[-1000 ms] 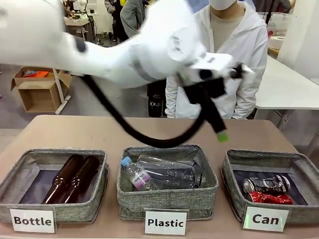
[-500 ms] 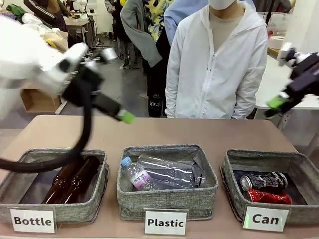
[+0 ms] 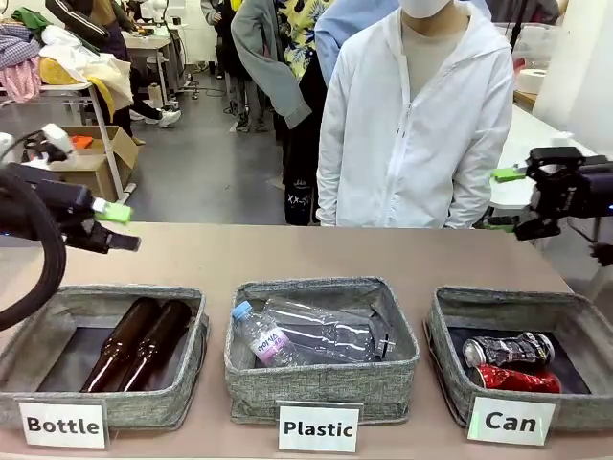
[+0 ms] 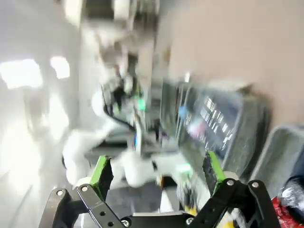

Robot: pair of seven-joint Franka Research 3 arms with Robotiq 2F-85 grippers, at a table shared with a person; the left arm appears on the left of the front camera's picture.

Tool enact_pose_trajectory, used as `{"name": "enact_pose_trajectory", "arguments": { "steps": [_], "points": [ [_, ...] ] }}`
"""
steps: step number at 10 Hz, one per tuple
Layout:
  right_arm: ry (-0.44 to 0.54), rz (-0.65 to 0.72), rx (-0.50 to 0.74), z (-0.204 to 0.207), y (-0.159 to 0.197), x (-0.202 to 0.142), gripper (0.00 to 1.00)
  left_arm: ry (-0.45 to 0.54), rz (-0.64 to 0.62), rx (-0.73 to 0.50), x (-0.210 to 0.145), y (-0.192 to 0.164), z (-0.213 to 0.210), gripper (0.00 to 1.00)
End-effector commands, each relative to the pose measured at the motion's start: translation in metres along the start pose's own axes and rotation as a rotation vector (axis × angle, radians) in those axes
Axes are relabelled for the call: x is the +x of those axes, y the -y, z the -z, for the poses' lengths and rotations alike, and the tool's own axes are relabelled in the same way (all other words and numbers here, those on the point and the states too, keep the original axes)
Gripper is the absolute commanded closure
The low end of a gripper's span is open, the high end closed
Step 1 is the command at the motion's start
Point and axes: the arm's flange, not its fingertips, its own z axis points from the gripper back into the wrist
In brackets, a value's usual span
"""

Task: Sort the can waste into the basket.
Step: Pick up the can waste from the table and place it in the right Fabric basket.

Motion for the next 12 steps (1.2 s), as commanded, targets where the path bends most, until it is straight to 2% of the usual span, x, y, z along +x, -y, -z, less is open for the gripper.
{"name": "enact_pose_trajectory", "arguments": {
  "steps": [1,2,12],
  "points": [
    [0.161,-0.035,-0.108,-0.014,-0.004,0.006,0.0,-0.099,0.057,0.09,0.001,0.025,0.018,0.0],
    [0.0,0.0,0.0,0.0,0.0,0.0,0.0,-0.099,0.057,0.09,0.001,0.025,0.018,0.0],
    [0.0,0.0,0.0,0.0,0.0,0.0,0.0,-0.099,0.057,0.09,0.001,0.025,0.018,0.0]
  ]
}}
